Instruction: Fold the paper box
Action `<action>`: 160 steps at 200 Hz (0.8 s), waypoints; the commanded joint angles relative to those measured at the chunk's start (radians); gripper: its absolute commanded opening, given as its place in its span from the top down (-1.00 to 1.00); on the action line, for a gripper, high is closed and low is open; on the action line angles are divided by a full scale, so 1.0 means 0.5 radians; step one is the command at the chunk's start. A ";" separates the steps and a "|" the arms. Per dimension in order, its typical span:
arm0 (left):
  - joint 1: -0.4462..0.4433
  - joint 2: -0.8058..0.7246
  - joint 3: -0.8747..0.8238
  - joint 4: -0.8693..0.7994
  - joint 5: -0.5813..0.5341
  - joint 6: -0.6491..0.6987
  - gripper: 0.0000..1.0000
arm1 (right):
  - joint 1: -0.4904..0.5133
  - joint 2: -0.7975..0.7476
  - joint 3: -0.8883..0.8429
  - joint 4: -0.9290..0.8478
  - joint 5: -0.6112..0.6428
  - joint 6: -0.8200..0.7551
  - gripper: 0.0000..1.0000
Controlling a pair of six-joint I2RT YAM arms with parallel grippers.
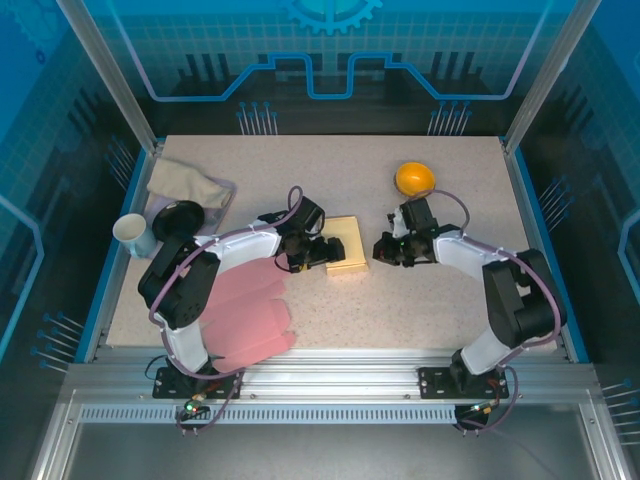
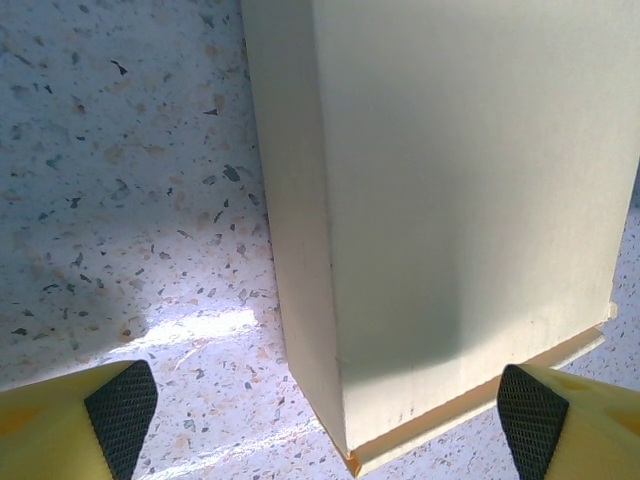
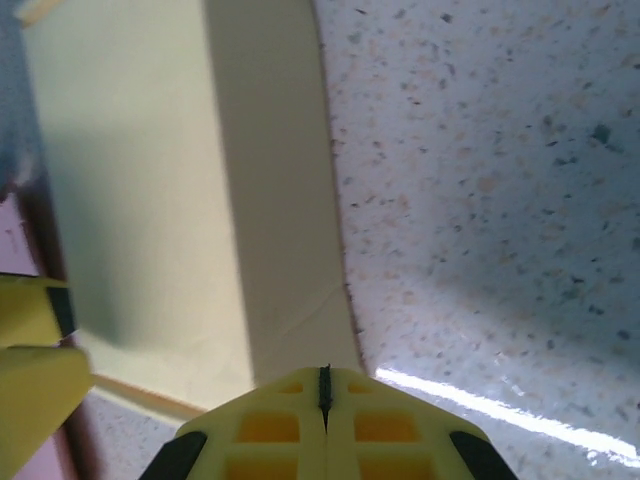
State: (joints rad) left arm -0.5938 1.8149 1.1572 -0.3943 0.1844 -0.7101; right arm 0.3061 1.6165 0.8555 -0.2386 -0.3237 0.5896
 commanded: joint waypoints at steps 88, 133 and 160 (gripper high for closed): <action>-0.198 0.169 0.079 0.235 0.146 -0.358 -0.84 | 0.256 0.296 -0.105 0.847 -0.659 0.498 1.00; -0.197 0.188 0.146 0.198 0.097 -0.359 -0.84 | 0.355 0.234 -0.151 0.950 -0.608 0.669 1.00; -0.144 0.184 0.245 0.031 -0.014 -0.223 -0.84 | 0.343 0.095 -0.222 0.729 -0.404 0.625 1.00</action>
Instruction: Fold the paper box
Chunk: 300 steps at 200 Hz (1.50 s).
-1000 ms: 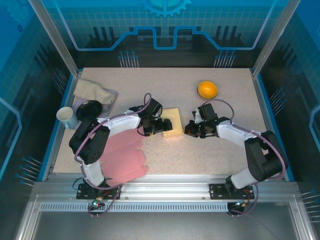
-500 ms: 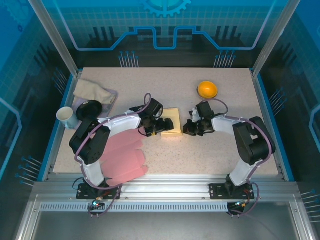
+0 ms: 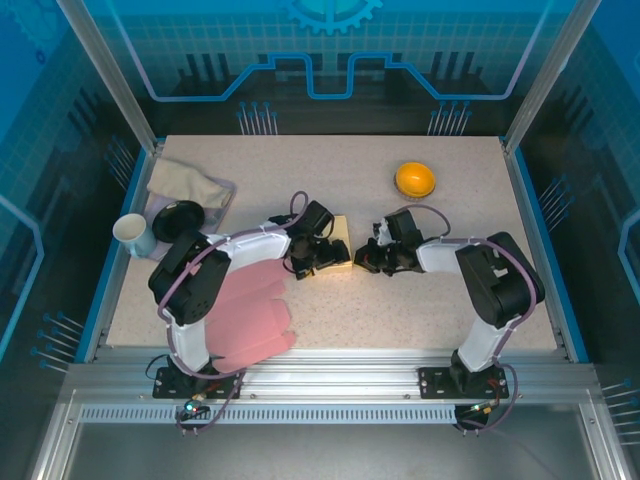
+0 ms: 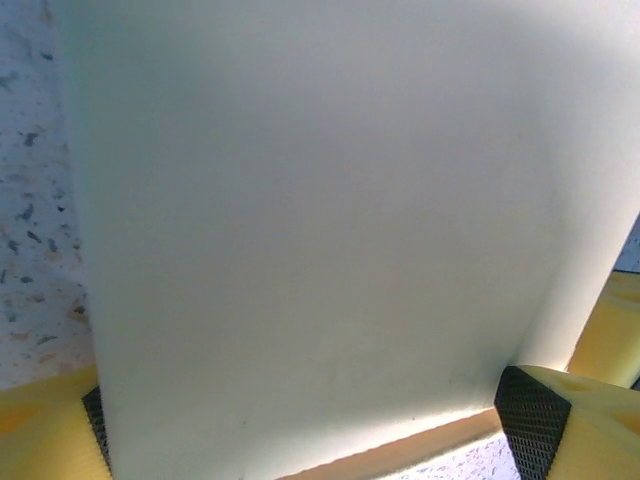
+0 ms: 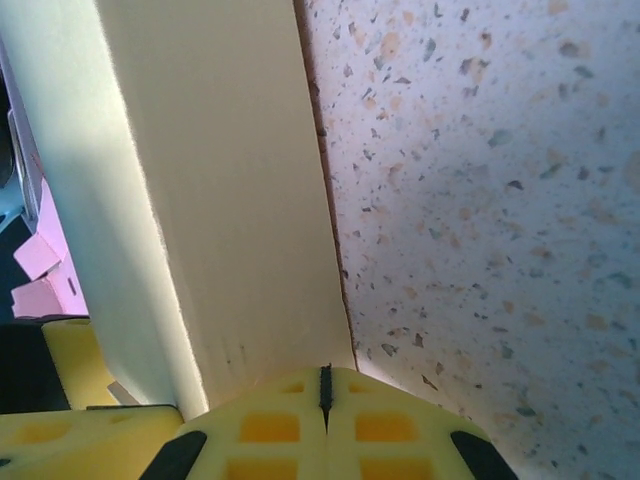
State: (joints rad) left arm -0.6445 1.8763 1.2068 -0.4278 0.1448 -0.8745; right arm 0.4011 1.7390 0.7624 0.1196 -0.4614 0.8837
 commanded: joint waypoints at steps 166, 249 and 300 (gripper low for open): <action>-0.052 -0.166 -0.127 0.383 -0.082 -0.259 -0.84 | -0.317 0.115 1.166 -1.180 0.371 -1.642 -0.11; -0.064 -0.004 -0.099 0.481 -0.201 -0.377 -0.73 | -0.330 0.533 1.330 -1.272 0.214 -1.686 -0.11; -0.060 0.108 0.050 0.398 -0.309 -0.276 -0.56 | -0.295 0.557 1.244 -1.230 0.089 -1.580 0.08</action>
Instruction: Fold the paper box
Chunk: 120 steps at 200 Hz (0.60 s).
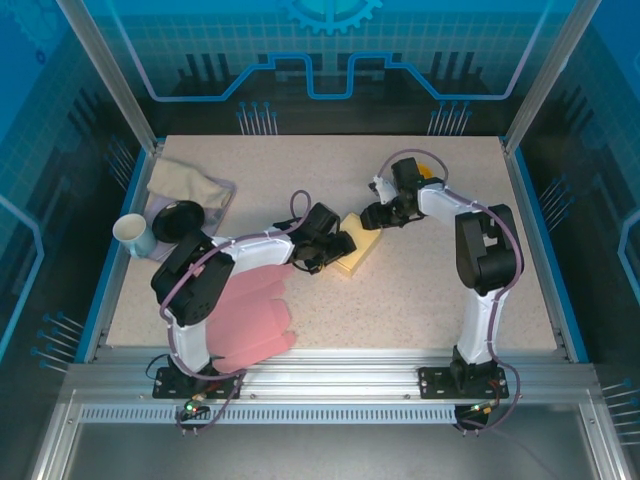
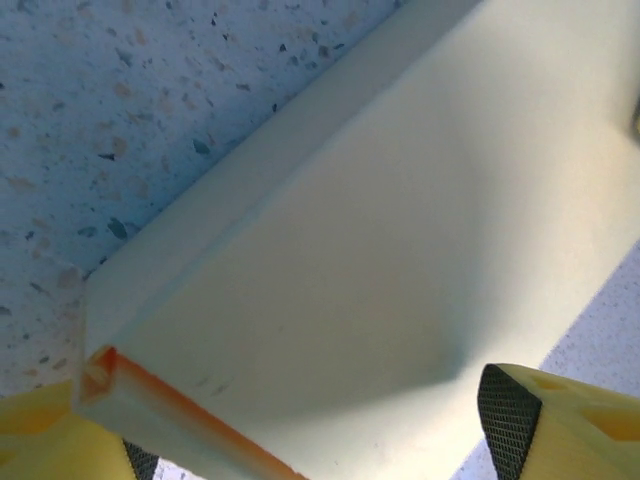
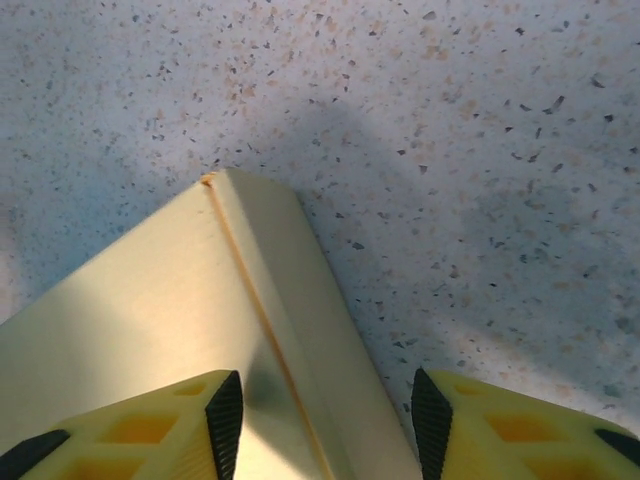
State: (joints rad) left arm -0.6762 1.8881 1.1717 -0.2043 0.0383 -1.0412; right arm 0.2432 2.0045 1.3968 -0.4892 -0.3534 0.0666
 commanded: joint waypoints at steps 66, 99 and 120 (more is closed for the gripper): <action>-0.003 0.371 0.632 -0.140 0.051 0.308 -0.40 | -0.270 -0.378 -0.438 0.104 0.110 0.499 0.35; -0.047 0.613 1.009 -0.245 0.172 0.371 -0.38 | -0.479 -0.624 -0.698 0.134 0.306 0.618 0.34; -0.106 0.765 1.223 -0.287 0.225 0.385 -0.38 | -0.600 -0.680 -0.748 0.162 0.308 0.625 0.34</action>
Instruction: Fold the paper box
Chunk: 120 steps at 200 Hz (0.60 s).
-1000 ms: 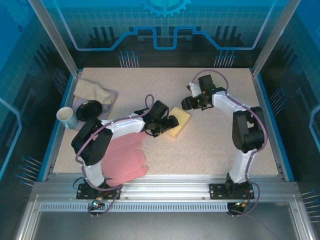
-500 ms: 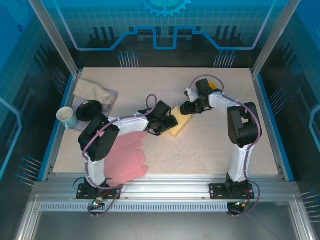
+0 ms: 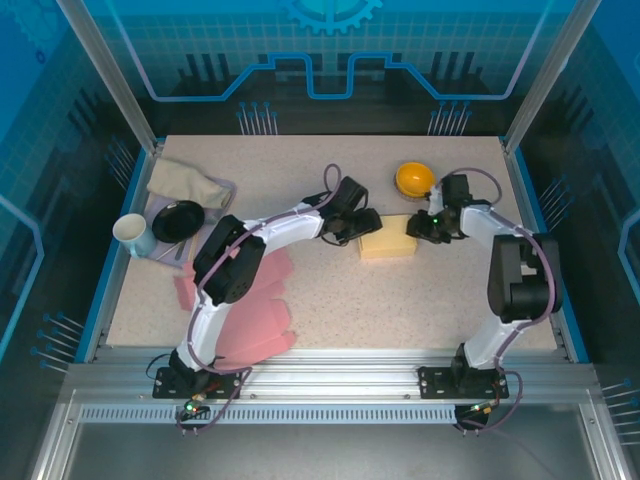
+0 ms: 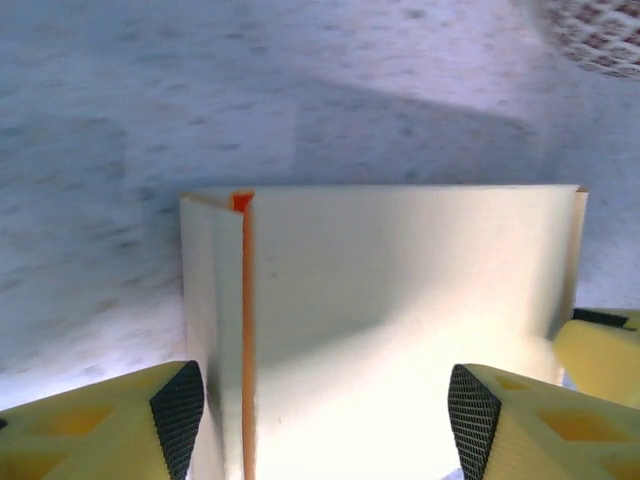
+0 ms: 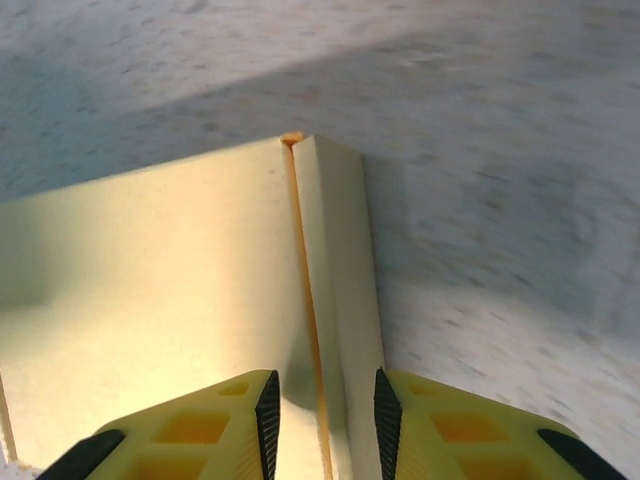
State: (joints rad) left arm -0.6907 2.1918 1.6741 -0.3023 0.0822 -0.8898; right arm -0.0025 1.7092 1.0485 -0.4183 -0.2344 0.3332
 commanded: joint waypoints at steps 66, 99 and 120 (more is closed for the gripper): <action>-0.159 0.522 0.838 -0.286 0.178 0.078 -0.38 | -0.422 -0.059 0.081 -0.001 0.076 0.098 0.33; -0.156 0.723 1.197 -0.424 0.186 0.105 -0.41 | -0.488 -0.073 0.091 -0.006 0.126 0.131 0.31; -0.150 0.726 1.281 -0.495 0.156 0.174 -0.43 | -0.472 -0.205 0.090 -0.024 0.217 0.111 0.30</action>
State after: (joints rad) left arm -0.7696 2.5401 2.2475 -0.4656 0.1547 -0.8539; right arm -0.2356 1.6794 1.0748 -0.4168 -0.1719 0.3790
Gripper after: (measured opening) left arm 0.711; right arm 0.347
